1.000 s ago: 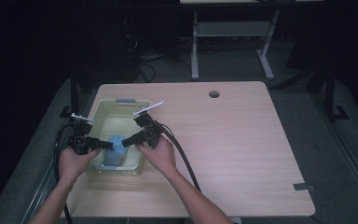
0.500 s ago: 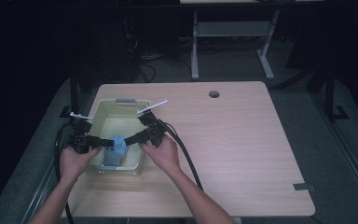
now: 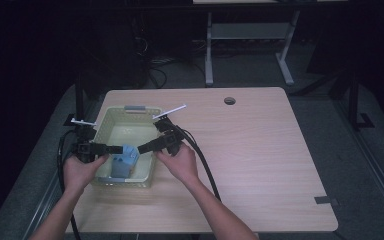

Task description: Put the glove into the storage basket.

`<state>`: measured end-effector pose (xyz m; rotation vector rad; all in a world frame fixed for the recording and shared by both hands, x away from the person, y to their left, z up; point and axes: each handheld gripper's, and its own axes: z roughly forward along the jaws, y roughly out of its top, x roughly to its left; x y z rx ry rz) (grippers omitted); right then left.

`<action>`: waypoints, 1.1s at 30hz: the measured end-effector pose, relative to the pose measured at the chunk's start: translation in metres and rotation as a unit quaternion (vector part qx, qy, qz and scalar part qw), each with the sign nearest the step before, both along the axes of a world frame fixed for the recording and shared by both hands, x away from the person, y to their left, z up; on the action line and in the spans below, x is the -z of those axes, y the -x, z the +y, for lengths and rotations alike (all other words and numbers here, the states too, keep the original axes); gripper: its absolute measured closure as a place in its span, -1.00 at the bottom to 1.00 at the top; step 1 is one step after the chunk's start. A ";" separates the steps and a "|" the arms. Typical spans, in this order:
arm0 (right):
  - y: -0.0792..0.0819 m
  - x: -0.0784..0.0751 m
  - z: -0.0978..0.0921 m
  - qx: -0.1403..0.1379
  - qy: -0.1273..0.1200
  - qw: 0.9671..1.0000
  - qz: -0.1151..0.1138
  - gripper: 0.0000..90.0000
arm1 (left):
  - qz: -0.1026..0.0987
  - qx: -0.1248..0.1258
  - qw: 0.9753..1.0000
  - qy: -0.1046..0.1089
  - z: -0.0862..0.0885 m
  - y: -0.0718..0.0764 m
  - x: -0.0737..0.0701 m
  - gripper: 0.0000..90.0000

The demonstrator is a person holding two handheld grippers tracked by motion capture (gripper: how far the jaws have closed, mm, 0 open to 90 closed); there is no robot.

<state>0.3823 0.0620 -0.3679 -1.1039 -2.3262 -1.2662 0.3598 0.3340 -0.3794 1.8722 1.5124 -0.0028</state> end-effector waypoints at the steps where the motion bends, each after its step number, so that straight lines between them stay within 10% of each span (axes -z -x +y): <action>1: 0.000 0.000 -0.001 0.001 0.000 1.000 0.000 0.21 | -0.002 0.001 1.000 0.005 -0.001 0.000 -0.001 0.15; 33: 0.001 -0.007 -0.060 0.027 -0.034 0.999 -0.002 0.02 | -0.033 0.021 0.999 0.035 -0.032 -0.001 -0.012 -0.01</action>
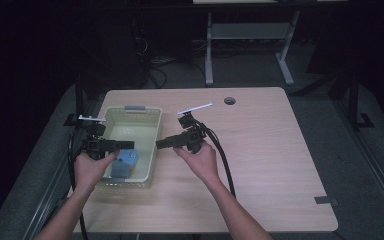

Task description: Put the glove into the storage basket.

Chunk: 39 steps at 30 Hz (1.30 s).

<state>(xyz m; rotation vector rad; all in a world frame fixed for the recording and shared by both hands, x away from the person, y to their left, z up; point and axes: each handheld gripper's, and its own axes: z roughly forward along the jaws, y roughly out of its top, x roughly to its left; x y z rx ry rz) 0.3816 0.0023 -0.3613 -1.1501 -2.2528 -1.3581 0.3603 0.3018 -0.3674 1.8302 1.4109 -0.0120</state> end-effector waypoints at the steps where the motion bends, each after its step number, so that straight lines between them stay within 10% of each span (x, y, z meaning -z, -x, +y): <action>1: 0.000 0.001 -0.002 0.001 0.000 1.000 -0.001 0.02 | -0.002 0.002 1.000 0.001 -0.001 0.000 -0.001 -0.02; 39: 0.007 0.010 -0.084 0.064 -0.004 0.998 0.013 -0.07 | -0.026 0.079 0.996 0.039 -0.071 -0.006 -0.013 -0.04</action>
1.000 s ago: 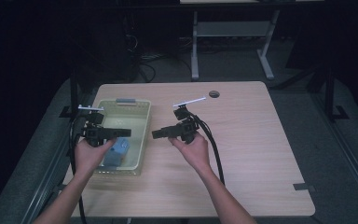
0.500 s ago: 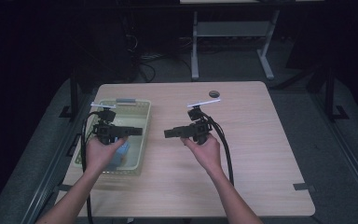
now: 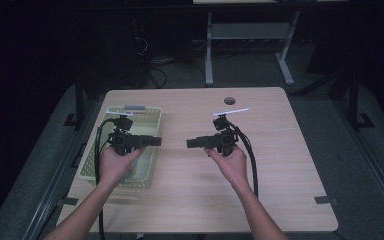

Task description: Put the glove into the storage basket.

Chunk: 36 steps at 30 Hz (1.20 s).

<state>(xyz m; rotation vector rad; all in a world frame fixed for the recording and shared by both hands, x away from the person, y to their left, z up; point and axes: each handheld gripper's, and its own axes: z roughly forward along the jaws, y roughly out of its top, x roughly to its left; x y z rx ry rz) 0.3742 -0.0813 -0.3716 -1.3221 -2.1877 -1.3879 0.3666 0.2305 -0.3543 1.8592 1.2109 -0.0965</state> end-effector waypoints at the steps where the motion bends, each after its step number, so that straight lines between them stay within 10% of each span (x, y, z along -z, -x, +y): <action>1: 0.000 0.001 -0.002 0.001 0.000 1.000 0.000 -0.07 | 0.000 0.003 1.000 -0.002 -0.001 0.000 0.000 -0.04; 36: 0.010 0.022 -0.086 0.046 -0.007 0.999 0.015 -0.12 | -0.015 0.036 0.999 0.026 -0.054 0.015 0.005 -0.11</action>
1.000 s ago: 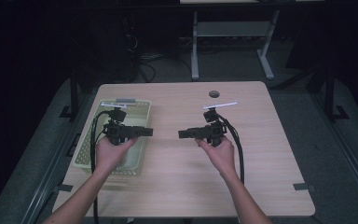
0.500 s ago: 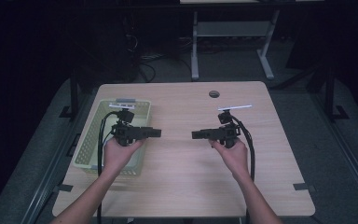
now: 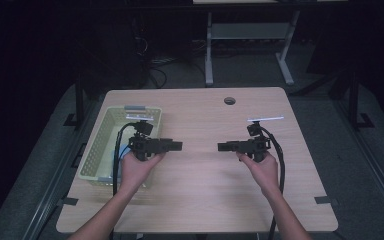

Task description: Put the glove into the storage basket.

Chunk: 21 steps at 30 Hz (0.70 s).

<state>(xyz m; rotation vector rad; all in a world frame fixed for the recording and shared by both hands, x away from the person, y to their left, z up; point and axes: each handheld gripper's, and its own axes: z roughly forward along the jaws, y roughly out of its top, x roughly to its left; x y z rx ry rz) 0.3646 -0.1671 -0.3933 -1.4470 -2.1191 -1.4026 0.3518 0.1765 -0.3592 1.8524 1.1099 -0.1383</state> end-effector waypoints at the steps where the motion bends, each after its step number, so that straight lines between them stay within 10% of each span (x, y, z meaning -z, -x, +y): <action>1: 0.001 0.001 -0.002 0.002 0.000 1.000 -0.001 -0.12 | 0.002 0.001 1.000 0.002 -0.002 0.001 0.000 -0.12; 21: 0.014 0.014 -0.031 0.024 -0.001 1.000 0.009 -0.15 | 0.006 0.033 0.999 0.013 -0.025 0.015 0.018 -0.17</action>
